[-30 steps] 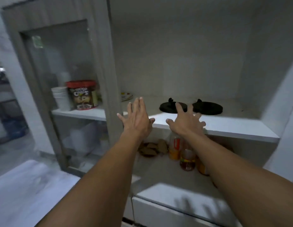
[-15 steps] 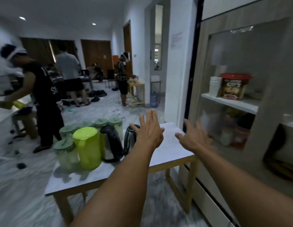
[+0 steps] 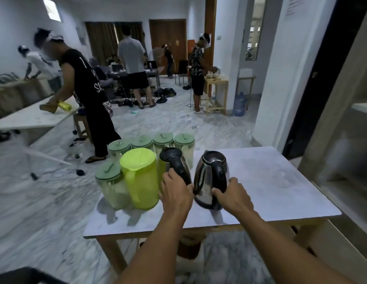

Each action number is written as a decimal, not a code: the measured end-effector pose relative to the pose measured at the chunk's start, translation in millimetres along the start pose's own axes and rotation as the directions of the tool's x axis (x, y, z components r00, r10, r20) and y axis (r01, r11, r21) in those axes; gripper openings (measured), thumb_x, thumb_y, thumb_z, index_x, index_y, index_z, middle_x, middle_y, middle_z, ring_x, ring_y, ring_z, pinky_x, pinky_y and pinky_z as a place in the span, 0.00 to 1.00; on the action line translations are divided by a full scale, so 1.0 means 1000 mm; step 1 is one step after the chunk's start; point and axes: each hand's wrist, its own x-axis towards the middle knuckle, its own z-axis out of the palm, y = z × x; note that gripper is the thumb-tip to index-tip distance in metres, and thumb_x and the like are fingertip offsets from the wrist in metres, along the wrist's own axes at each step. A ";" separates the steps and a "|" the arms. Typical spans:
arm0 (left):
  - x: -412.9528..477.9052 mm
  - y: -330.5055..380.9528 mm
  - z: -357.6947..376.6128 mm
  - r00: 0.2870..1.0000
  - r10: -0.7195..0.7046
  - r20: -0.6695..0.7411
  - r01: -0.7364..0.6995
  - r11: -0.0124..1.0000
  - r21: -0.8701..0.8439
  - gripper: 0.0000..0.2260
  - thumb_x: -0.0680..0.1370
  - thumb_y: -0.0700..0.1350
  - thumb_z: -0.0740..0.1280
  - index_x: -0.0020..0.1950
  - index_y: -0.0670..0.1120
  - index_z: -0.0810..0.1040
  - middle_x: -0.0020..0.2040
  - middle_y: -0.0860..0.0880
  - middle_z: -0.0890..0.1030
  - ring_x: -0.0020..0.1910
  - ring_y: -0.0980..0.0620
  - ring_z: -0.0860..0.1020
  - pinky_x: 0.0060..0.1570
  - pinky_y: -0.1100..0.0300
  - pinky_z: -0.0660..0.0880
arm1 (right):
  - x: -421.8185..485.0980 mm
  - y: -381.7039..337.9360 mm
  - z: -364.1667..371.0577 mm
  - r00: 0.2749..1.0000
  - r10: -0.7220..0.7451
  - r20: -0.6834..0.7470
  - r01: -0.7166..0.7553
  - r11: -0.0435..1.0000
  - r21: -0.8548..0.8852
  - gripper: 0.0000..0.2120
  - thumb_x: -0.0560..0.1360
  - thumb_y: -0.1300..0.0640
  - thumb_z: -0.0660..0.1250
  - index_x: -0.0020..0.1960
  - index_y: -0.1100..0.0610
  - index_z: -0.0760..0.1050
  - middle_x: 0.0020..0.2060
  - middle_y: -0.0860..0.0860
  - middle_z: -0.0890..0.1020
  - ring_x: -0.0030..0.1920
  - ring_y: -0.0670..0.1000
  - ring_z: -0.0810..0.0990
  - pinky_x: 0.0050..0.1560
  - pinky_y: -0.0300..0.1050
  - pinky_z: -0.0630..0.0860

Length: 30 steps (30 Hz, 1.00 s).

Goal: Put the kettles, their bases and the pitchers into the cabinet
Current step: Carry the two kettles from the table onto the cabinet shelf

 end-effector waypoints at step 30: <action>-0.064 0.160 -0.100 0.899 0.437 0.011 -0.335 0.707 -0.623 0.12 0.73 0.52 0.66 0.43 0.43 0.80 0.39 0.43 0.82 0.38 0.42 0.79 0.37 0.59 0.71 | -0.127 0.019 -0.189 0.666 0.502 -0.552 -0.070 0.779 0.623 0.18 0.59 0.48 0.72 0.40 0.62 0.83 0.34 0.57 0.85 0.38 0.59 0.85 0.41 0.49 0.82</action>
